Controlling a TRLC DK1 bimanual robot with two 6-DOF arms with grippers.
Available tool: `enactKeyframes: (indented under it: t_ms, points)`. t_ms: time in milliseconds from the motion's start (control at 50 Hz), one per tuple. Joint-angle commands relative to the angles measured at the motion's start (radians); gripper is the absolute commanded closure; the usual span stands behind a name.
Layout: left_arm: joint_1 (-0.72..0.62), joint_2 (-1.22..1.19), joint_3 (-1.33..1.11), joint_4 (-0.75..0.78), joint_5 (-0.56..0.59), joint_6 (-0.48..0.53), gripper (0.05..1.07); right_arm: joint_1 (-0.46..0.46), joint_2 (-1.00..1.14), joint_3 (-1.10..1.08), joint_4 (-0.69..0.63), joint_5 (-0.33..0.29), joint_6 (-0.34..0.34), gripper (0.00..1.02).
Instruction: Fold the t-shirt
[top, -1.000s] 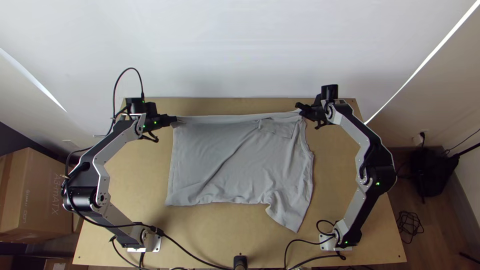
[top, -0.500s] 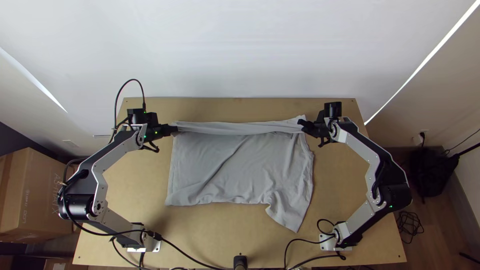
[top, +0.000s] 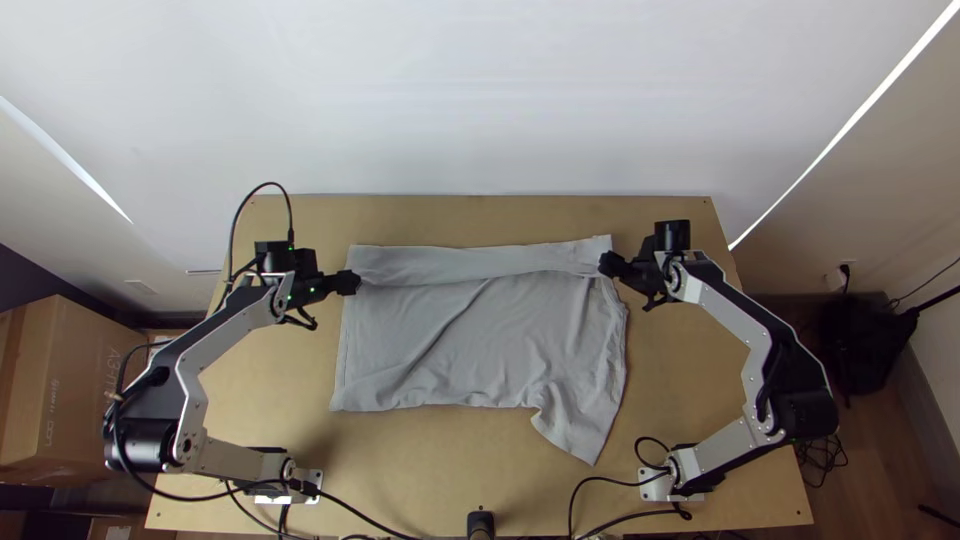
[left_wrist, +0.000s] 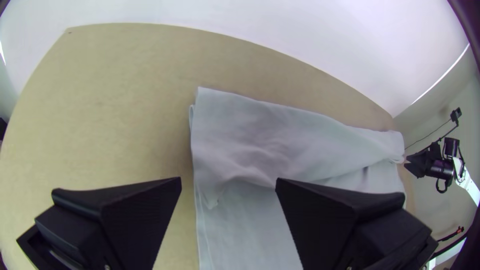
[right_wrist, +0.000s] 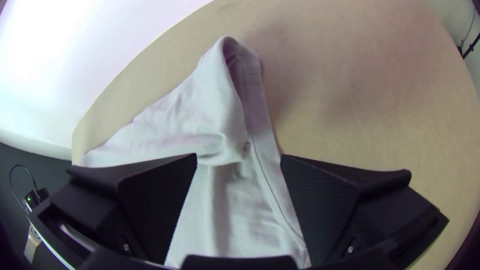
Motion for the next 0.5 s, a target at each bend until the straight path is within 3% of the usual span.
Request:
enactKeyframes:
  t_ms: [0,60,100,220,360,480]
  points:
    - [0.025,-0.099,-0.042,-0.025,0.01,0.028,0.1,-0.034,-0.121,-0.041,-0.065,-0.003,-0.012,0.1]
    - [0.036,-0.148,-0.05,-0.059,0.01,0.039,0.1,-0.046,-0.174,-0.047,-0.126,-0.003,-0.013,0.1]
    - [0.041,-0.183,-0.056,-0.079,0.01,0.05,0.1,-0.055,-0.205,-0.041,-0.197,-0.009,-0.016,0.03]
    - [0.055,-0.288,-0.062,-0.145,0.014,0.064,0.11,-0.066,-0.277,-0.057,-0.353,-0.019,-0.088,0.03]
    - [0.061,-0.389,-0.053,-0.228,0.037,0.067,0.11,-0.111,-0.273,-0.06,-0.583,-0.122,-0.165,0.04]
    - [0.061,-0.441,-0.031,-0.295,0.044,0.071,0.11,-0.12,-0.262,-0.103,-0.729,-0.133,-0.242,0.07]
